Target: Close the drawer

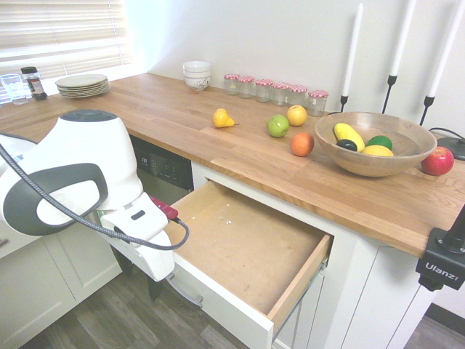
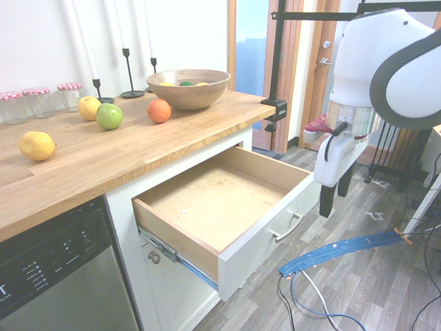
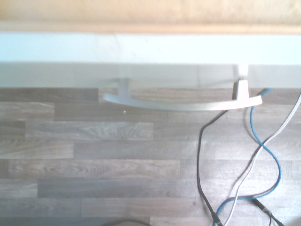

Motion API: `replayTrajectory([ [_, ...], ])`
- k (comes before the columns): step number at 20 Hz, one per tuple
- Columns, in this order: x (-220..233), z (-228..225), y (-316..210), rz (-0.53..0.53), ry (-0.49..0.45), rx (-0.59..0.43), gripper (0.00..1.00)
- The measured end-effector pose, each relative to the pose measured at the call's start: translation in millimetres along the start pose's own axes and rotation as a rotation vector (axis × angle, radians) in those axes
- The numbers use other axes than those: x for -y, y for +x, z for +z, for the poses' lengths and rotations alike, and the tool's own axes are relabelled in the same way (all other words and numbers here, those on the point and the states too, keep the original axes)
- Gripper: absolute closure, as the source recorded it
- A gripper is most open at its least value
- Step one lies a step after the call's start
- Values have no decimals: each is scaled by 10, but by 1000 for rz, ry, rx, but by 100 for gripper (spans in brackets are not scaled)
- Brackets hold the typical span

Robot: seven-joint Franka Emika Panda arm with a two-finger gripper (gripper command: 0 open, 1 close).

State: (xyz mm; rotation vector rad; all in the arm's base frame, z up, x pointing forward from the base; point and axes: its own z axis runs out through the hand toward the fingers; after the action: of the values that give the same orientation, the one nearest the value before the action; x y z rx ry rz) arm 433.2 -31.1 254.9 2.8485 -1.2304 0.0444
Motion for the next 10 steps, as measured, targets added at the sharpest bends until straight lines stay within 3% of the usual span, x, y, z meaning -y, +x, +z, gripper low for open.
replayTrajectory([
  [9, -44, 762, 90, 0, -43, 19, 0],
  [10, -25, 843, 74, -3, -43, 27, 100],
])
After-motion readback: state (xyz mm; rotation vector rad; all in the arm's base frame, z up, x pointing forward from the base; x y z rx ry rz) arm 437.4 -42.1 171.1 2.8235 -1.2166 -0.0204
